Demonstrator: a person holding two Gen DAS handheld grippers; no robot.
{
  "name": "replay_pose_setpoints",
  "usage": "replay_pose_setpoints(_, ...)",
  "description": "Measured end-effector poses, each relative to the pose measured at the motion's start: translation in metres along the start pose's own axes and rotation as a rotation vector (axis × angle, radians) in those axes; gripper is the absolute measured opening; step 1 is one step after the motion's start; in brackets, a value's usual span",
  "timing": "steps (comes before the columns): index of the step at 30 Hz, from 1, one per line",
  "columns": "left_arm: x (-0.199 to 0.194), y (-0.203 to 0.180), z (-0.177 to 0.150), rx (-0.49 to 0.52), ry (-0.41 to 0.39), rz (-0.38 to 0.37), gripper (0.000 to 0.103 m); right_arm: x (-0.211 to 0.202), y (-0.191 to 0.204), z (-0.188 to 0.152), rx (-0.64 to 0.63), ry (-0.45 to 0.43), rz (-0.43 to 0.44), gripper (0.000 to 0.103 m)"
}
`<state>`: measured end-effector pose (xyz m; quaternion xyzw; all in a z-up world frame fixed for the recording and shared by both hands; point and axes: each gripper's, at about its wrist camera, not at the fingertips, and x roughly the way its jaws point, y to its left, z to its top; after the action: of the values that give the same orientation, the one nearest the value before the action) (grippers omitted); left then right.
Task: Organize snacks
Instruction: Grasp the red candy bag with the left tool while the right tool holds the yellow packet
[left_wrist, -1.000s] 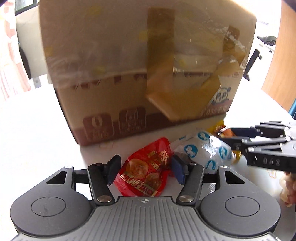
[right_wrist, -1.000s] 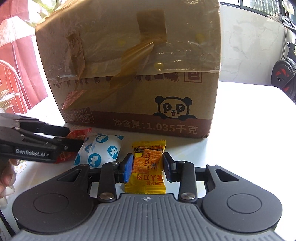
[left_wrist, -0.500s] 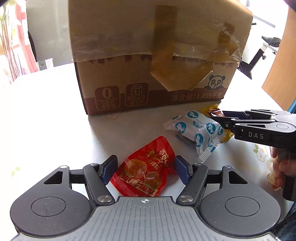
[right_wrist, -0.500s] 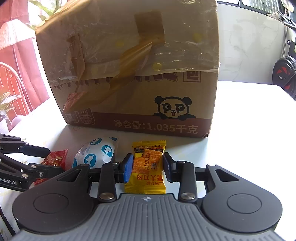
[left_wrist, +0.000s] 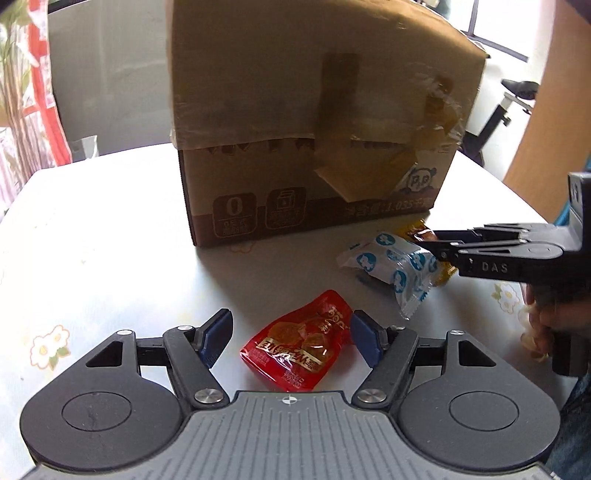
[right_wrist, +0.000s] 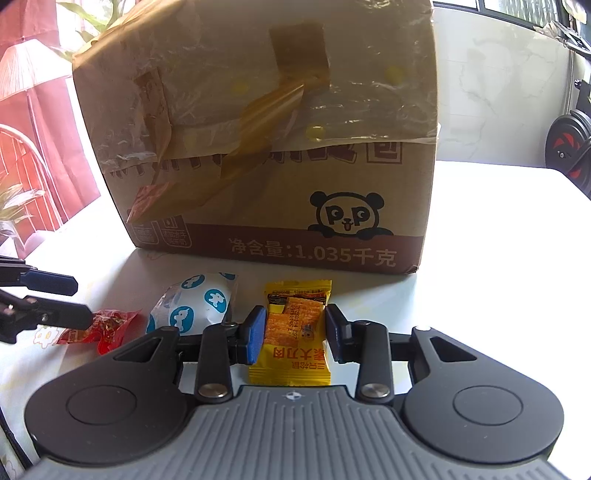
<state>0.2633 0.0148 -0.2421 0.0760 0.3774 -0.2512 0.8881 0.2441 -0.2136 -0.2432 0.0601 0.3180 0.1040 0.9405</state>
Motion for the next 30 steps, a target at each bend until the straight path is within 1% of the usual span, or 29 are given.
replay_pose_setpoints(2, -0.006, -0.001, -0.003, 0.066, -0.001, -0.007, 0.075, 0.0, 0.0, 0.0, 0.0, 0.0, 0.0, 0.037)
replay_pose_setpoints(5, 0.0, -0.009, -0.008, 0.167, -0.004, 0.045, 0.076, 0.0, 0.0, 0.0, 0.0, 0.0, 0.001, 0.037)
replay_pose_setpoints(7, 0.007, -0.011, -0.008, 0.195, -0.002, 0.07, 0.076, 0.0, 0.0, 0.0, 0.0, 0.0, 0.001, 0.037)
replay_pose_setpoints(12, 0.025, -0.009, 0.0, 0.17, 0.014, 0.053, 0.076, 0.0, 0.0, 0.0, 0.0, 0.0, 0.002, 0.037)
replay_pose_setpoints(14, 0.028, -0.008, 0.002, 0.158, 0.005, 0.053, 0.076, 0.0, 0.0, 0.0, 0.0, 0.0, 0.002, 0.037)
replay_pose_setpoints(17, 0.031, -0.005, 0.003, 0.092, 0.012, 0.058, 0.077, 0.0, 0.0, 0.0, 0.002, -0.001, 0.004, 0.037)
replay_pose_setpoints(18, 0.031, -0.004, 0.002, 0.067, 0.018, 0.062, 0.077, 0.0, 0.0, 0.0, 0.003, -0.001, 0.005, 0.037)
replay_pose_setpoints(24, 0.021, -0.008, -0.008, 0.006, 0.014, 0.116, 0.077, 0.0, -0.001, 0.0, 0.005, -0.002, 0.006, 0.037)
replay_pose_setpoints(30, 0.021, -0.012, -0.011, -0.015, 0.01, 0.133, 0.077, 0.0, -0.001, -0.001, 0.007, -0.001, 0.007, 0.037)
